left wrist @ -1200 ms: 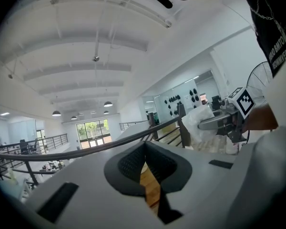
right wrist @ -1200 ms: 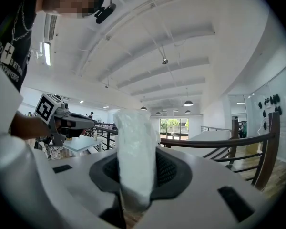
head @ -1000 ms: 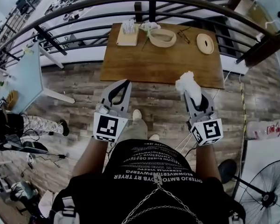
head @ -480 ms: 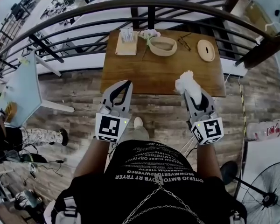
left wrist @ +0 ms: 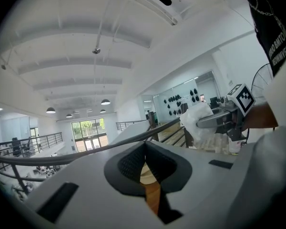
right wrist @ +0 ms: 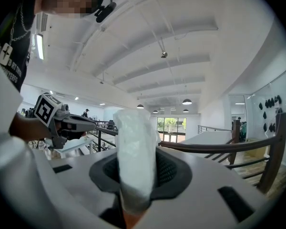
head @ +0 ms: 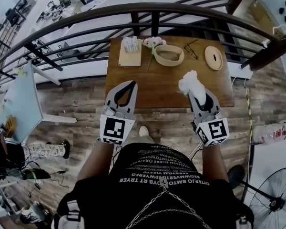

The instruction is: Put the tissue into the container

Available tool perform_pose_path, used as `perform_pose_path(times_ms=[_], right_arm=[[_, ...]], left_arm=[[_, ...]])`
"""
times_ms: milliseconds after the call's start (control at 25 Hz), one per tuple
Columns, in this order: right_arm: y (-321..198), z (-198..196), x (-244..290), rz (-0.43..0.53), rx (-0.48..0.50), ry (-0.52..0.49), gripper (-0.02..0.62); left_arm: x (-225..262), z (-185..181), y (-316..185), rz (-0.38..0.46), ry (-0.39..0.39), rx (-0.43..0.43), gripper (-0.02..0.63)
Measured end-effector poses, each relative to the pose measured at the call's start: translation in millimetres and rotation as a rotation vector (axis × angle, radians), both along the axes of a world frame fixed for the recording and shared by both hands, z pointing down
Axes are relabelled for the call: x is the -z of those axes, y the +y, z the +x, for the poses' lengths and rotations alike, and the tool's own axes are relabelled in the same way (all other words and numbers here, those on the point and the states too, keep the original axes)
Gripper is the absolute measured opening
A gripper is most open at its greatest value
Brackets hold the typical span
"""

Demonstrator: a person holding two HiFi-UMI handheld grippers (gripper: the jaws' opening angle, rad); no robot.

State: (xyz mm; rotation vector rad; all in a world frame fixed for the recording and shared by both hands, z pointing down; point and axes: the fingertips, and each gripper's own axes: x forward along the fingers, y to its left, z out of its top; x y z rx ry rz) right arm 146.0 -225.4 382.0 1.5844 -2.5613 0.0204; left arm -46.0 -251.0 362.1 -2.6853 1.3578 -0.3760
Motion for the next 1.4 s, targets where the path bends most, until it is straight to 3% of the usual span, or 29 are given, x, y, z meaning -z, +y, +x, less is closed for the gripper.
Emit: perform_pose_path(times_ms=[440,720,1400], right_arm=[[-65.9,-42.2,6.5,0.022,-0.013,0.027,0.117],[-85.9,-59.3,3.4,0.005,-0.026,0.04,0.117],[-174.9,-18.8,-18.2,-0.039,-0.027,0.035,0.117]], left_arm=[[-0.1,-38.6,-66.7,0.009,0.019,-0.021,0.025],[-1.8,-41.4,-89.7,0.005,0.041,-0.055,0.025],[-17.5,-16.3,-162.3,-0.035,0.013,-0.033,0.025]])
